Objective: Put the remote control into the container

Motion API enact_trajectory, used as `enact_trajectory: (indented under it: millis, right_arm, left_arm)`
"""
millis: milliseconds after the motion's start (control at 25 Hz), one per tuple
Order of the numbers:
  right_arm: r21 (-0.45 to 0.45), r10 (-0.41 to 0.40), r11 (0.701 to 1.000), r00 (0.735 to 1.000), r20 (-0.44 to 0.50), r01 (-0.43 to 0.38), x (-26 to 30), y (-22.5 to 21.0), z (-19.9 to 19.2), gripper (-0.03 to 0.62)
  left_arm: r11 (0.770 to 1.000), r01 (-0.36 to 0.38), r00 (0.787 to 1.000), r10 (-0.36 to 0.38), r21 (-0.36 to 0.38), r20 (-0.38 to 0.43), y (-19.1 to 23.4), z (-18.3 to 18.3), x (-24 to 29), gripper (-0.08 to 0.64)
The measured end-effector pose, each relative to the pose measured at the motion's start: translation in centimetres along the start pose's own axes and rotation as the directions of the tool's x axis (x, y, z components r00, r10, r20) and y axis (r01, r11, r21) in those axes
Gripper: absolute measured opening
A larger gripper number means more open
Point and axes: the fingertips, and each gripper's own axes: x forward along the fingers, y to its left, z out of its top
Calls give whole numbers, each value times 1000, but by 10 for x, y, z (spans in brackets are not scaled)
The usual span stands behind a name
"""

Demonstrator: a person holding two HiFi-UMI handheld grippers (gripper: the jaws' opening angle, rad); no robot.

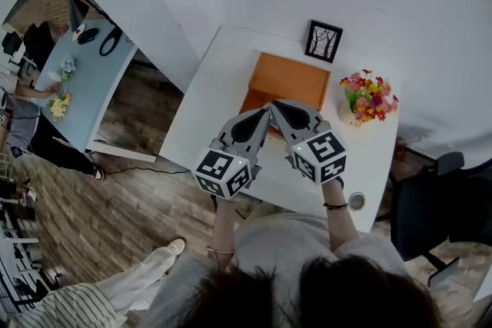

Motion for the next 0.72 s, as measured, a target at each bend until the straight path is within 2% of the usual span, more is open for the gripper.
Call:
enact_trajectory:
  millis: [720]
  right_arm:
    - [-4,10,1000,999,49,-10,-16,1,11,-2]
  left_arm:
    - [1000,-2,1000,2,27,-5,-12,0,-5,3]
